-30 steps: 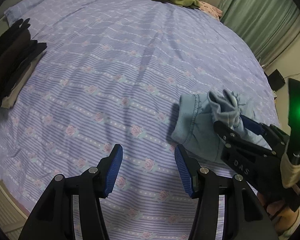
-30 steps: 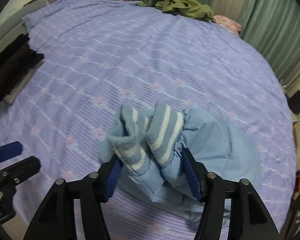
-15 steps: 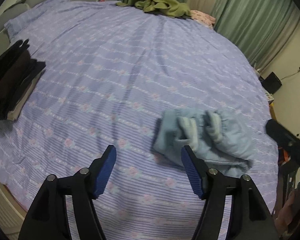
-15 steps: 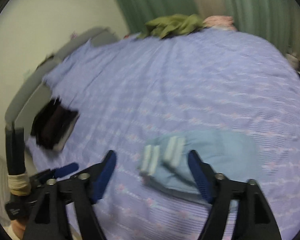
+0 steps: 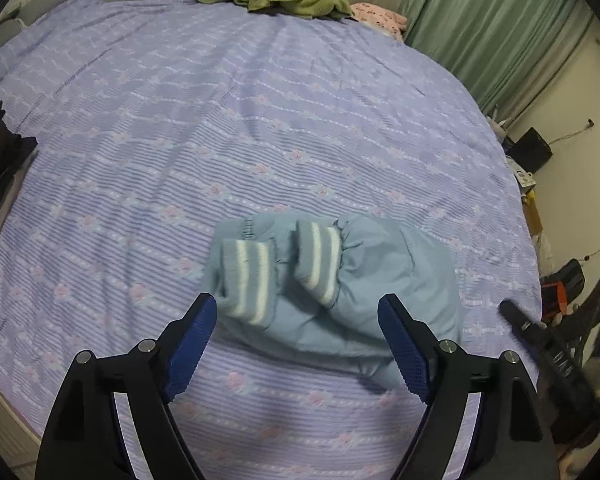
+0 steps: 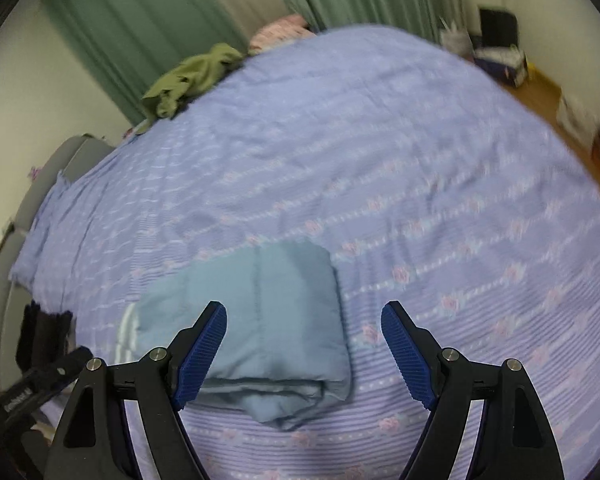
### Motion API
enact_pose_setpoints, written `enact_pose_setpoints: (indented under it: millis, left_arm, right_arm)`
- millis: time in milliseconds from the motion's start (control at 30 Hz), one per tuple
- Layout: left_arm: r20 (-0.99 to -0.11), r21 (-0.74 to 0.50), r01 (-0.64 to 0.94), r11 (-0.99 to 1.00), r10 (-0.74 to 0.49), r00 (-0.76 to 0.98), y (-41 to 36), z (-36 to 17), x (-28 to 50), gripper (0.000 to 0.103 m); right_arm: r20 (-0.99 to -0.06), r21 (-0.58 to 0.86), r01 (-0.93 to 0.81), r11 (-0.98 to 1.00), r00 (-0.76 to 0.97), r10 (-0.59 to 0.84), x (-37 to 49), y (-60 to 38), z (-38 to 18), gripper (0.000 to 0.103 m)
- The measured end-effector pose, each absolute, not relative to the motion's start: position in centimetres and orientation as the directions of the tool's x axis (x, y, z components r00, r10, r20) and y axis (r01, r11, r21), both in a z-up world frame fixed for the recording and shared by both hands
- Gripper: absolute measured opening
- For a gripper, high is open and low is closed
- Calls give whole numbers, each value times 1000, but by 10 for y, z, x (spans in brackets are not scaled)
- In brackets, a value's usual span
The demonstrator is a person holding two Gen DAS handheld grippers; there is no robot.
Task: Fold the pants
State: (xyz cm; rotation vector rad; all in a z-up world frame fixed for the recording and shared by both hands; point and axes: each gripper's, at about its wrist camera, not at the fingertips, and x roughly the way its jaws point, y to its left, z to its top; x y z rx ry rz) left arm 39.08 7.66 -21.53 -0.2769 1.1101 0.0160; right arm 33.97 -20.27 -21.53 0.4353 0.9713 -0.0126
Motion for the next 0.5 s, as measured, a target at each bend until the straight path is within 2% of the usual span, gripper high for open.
enact_pose_setpoints:
  millis: [267,500]
  left_arm:
    - [-914,-256,-234,938,-155,375,78,-250,411,83]
    - [-932,-268,-312,912,-164,323,103,-279,409,83]
  right_arm:
    - [-812,515,311,799,476,338,362,-220,-293,81]
    - [-805,550,236,801,405,434,366,-193,-311,80]
